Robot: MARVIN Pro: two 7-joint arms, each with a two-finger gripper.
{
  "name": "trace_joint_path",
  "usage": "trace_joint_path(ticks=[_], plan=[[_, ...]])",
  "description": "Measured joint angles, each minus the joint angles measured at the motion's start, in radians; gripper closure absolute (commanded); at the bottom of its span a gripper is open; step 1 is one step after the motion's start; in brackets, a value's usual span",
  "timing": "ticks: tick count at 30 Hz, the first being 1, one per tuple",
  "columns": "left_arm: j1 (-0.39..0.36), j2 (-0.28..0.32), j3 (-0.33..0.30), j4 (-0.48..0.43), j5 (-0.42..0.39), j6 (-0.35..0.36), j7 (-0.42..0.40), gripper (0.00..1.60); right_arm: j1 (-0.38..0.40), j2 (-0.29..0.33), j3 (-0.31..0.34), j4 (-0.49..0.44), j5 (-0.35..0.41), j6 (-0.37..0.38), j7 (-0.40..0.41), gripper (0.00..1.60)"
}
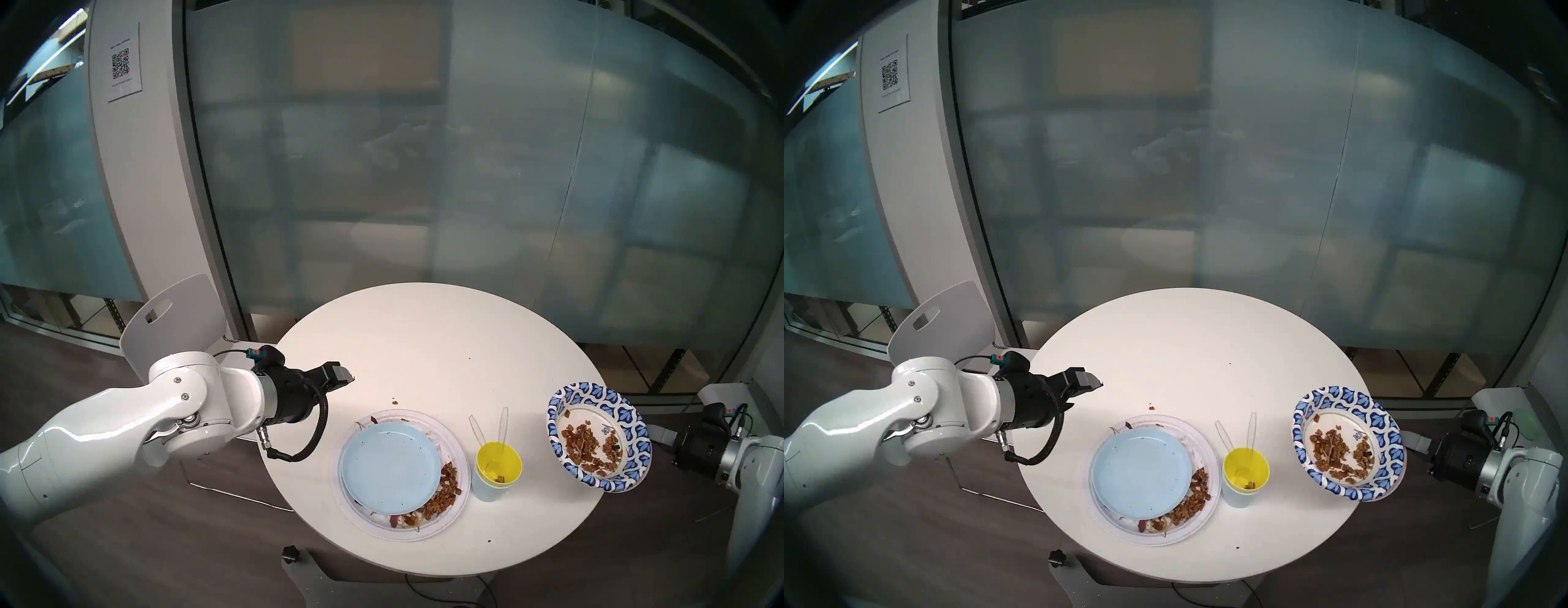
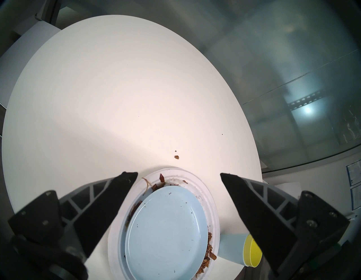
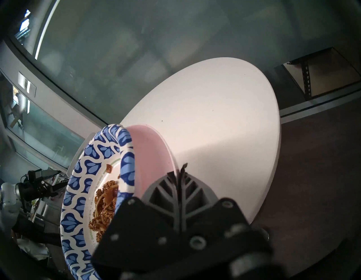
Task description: Stack the plates into one stack
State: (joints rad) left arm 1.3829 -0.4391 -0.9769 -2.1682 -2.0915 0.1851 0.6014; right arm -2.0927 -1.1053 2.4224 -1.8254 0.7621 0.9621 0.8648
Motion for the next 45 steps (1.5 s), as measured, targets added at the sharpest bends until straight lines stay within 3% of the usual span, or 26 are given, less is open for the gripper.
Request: trace_joint_path(ticks=[8,16,31,45], plan=[[-0.001,0.000,0.001,0.000,0.000,0.000,0.000,0.00,0.003,0.022,-0.006,-0.055,0.053,0.000,0.000,1.60],[-0.002,0.001,0.002,0.000,0.000,-0.001,0.000,0.00,0.007,0.075,-0.055,-0.084,0.109,0.000,-0.002,1.60],[-0.004,0.002,0.004,0.000,-0.001,-0.002,0.000,0.00,0.126,0.245,-0.270,-0.072,0.190,0.000,-0.016,1.60],[-0.006,0.002,0.007,0.000,-0.002,-0.003,0.000,0.00,0.262,0.388,-0.461,-0.034,0.300,0.000,-0.105,1.60]])
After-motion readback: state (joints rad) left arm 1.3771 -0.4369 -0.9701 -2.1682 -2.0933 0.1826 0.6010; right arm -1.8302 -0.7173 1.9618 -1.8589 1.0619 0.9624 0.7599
